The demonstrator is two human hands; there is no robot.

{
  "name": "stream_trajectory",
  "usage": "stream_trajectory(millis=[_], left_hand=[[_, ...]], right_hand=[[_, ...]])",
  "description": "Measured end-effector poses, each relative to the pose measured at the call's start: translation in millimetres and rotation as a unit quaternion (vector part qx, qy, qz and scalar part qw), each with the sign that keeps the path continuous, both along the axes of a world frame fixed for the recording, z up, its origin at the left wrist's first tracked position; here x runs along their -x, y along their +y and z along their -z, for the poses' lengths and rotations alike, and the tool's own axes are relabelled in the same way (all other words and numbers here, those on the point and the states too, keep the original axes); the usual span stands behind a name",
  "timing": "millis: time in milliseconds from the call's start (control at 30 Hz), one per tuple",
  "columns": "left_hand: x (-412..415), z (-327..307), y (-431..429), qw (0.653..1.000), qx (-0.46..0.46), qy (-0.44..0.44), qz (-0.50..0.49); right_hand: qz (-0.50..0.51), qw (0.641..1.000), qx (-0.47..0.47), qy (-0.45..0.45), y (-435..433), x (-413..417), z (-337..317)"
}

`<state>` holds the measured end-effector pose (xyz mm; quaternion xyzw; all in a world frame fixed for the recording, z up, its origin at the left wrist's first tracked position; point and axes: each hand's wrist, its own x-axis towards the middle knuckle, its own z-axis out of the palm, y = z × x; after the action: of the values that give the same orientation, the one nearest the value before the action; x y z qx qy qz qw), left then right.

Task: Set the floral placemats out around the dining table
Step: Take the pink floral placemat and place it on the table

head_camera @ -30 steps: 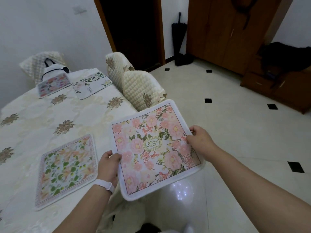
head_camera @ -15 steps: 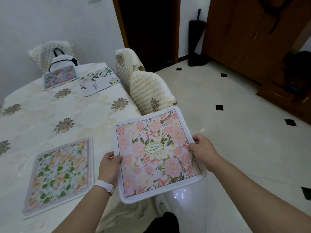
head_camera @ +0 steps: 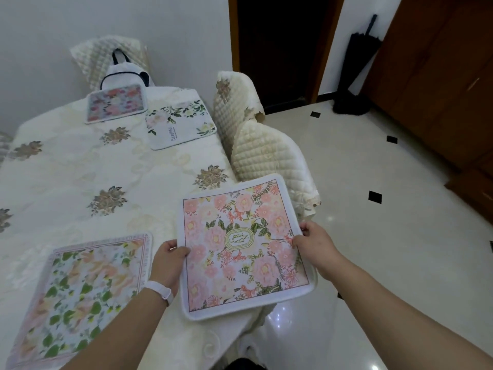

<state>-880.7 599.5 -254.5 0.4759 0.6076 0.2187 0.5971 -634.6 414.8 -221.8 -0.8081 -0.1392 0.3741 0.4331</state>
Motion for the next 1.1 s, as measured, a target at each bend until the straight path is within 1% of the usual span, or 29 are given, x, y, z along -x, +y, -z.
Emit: stream_trajectory(millis=[233, 367, 433, 533, 700, 733, 833, 967, 1100], left_hand=[[-5.0, 0.6, 42.0, 0.999, -0.003, -0.004, -0.044], [-7.3, 9.0, 64.8, 0.996, 0.005, 0.013, -0.083], [-9.9, 13.4, 77.3, 0.994, 0.008, 0.019, -0.104], [-13.4, 19.3, 86.6, 0.991, 0.008, 0.034, -0.126], [-25.2, 22.2, 107.9, 0.984, 0.019, 0.063, -0.165], [-24.9, 27.8, 115.3, 0.983, 0.025, 0.073, -0.166], [-26.3, 38.5, 130.6, 0.981, 0.033, 0.095, -0.163], [-31.9, 44.1, 150.2, 0.979, 0.030, 0.111, -0.166], [-39.0, 45.3, 161.1, 0.982, 0.029, 0.123, -0.144]], right_hand=[[-0.036, 0.999, 0.002, 0.002, 61.3, -20.9, 1.3], [-0.078, 0.997, 0.017, 0.012, 96.6, -32.7, 13.9], [-0.099, 0.994, 0.022, 0.028, 116.0, -42.8, 22.0], [-0.104, 0.992, 0.036, 0.056, 141.8, -56.0, 36.1], [-0.118, 0.979, 0.049, 0.159, 180.1, -71.6, 62.1], [-0.118, 0.978, 0.050, 0.165, 188.5, -74.0, 66.3], [-0.146, 0.981, 0.064, 0.111, 209.1, -79.1, 72.4], [-0.176, 0.976, 0.082, 0.098, 225.1, -85.7, 81.9], [-0.174, 0.975, 0.099, 0.099, 234.9, -87.4, 93.1]])
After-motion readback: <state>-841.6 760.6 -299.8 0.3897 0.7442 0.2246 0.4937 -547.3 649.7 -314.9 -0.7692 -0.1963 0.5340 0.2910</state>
